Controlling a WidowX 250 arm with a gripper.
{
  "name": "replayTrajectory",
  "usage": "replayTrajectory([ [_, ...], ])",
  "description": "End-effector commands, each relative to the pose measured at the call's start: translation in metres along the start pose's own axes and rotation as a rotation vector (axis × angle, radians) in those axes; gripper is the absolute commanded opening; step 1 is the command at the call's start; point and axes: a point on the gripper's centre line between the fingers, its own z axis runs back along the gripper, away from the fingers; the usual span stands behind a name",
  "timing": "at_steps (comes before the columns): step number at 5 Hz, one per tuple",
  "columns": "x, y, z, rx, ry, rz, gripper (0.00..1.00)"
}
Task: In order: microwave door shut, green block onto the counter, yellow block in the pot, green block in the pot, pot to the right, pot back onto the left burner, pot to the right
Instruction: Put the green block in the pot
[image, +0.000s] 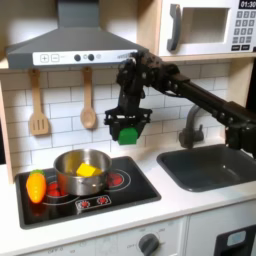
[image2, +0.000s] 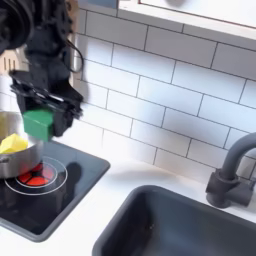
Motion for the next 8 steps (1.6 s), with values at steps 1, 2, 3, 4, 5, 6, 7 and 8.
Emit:
replayTrajectory([
  [1, 0.002, 0.037, -0.005, 0.035, -0.009, 0.048, 0.0],
  [2, 0.005, 0.054, -0.019, 0.042, 0.009, 0.064, 0.0],
  [3, 0.008, 0.065, -0.026, 0.049, 0.013, 0.076, 0.0],
  [4, 0.012, 0.071, -0.034, 0.05, 0.017, 0.079, 0.0],
  [5, 0.015, 0.071, -0.045, 0.052, 0.027, 0.078, 0.0],
  [6, 0.014, 0.071, -0.051, 0.056, 0.033, 0.075, 0.0],
  [7, 0.017, 0.074, -0.051, 0.044, 0.027, 0.076, 0.0],
  [8, 0.017, 0.075, -0.057, 0.051, 0.049, 0.069, 1.0],
])
